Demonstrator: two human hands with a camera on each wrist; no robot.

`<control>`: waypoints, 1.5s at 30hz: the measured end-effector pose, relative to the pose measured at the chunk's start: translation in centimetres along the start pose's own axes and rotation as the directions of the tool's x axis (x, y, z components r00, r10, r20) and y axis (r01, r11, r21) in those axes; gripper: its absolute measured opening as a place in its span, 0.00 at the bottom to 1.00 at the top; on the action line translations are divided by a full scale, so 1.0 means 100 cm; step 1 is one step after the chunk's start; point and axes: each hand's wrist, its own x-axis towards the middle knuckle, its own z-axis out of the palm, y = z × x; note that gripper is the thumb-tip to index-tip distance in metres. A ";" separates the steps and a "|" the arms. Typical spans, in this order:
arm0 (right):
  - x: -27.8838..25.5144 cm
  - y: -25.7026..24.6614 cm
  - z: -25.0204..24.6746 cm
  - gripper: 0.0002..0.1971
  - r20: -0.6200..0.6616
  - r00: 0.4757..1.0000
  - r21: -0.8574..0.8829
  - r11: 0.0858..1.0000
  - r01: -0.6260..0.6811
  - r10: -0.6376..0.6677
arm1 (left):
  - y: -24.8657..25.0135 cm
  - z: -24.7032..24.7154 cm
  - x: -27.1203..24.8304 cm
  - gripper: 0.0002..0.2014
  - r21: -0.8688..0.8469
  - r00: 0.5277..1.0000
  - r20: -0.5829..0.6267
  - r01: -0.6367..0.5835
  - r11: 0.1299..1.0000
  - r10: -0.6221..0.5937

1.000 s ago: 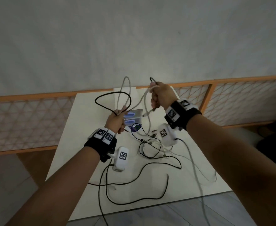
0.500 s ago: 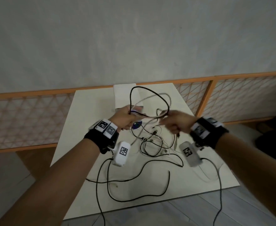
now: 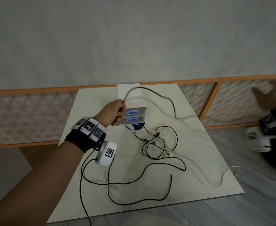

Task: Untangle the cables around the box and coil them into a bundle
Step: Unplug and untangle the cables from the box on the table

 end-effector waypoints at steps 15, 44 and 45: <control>-0.090 -0.086 0.096 0.15 0.811 0.493 0.396 0.916 -0.064 -0.316 | -0.007 0.032 -0.017 0.14 0.204 0.947 0.316 -0.011 0.979 -0.055; -0.131 -0.088 0.077 0.06 0.649 0.564 0.396 0.860 0.322 -0.510 | -0.014 0.040 -0.025 0.11 -0.159 0.827 0.541 0.279 0.947 -0.153; -0.132 -0.087 0.078 0.05 0.659 0.550 0.399 0.858 0.324 -0.513 | -0.015 0.041 -0.025 0.12 -0.164 0.825 0.543 0.284 0.945 -0.154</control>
